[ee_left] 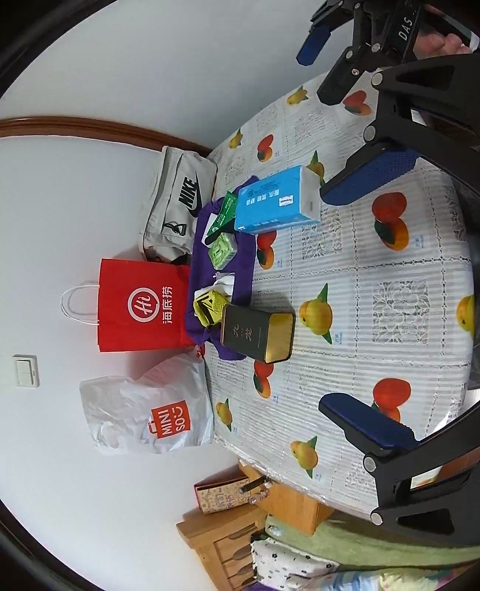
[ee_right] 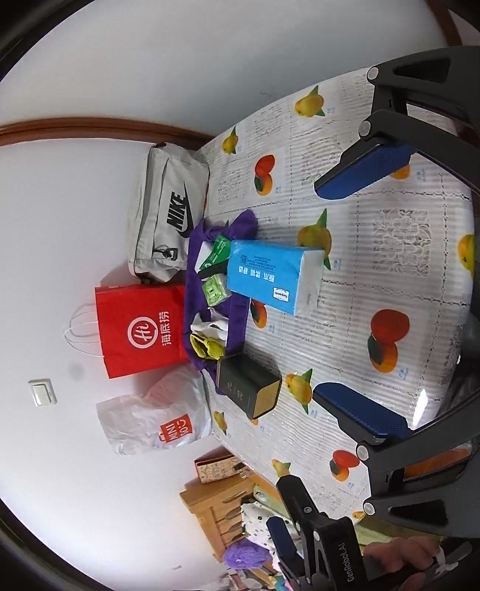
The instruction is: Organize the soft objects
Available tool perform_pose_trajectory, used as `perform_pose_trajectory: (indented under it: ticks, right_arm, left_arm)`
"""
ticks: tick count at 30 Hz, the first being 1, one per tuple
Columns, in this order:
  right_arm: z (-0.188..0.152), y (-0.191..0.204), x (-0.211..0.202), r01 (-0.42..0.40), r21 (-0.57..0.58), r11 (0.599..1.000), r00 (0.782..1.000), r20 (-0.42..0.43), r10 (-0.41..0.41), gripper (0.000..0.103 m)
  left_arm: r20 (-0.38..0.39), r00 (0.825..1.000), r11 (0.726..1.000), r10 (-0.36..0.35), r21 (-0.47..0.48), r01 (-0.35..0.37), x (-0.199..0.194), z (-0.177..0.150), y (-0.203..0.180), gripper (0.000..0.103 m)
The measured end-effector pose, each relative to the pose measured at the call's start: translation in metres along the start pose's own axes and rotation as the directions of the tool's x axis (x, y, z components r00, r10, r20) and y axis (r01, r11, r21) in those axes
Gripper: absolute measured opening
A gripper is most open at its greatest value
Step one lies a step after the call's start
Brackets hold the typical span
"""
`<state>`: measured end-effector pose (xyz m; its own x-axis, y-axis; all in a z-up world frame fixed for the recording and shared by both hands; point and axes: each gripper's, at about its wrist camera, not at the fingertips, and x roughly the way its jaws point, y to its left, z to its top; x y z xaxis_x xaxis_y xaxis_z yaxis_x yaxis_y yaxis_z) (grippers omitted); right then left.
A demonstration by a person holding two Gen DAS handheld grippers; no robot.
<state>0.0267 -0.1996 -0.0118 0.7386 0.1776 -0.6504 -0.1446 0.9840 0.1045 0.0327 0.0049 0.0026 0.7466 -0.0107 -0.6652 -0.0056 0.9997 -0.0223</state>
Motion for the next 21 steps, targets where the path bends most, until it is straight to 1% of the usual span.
perform_pose_trajectory:
  ticks: [2,5,11,21]
  right_arm:
    - [-0.003,0.0,-0.003,-0.004,0.002,1.0,1.0,0.004,0.004,0.099]
    - [-0.004,0.002,-0.008,-0.01,-0.003,1.0,1.0,0.013,0.01,0.099]
    - [-0.006,0.003,-0.016,-0.015,-0.007,1.0,0.999,0.032,0.015,0.099]
    - [-0.009,0.002,-0.019,-0.011,-0.003,1.0,1.0,0.027,0.011,0.099]
  left_arm:
    - [0.007,1.0,1.0,0.013,0.007,-0.013,-0.004,-0.001,-0.001,0.103]
    - [0.014,1.0,1.0,0.006,0.002,-0.006,-0.008,-0.002,-0.001,0.103]
    - [0.021,1.0,1.0,0.014,0.007,-0.014,-0.014,-0.004,-0.003,0.103]
    - [0.024,0.999,1.0,0.023,0.004,-0.023,-0.017,-0.005,-0.004,0.103]
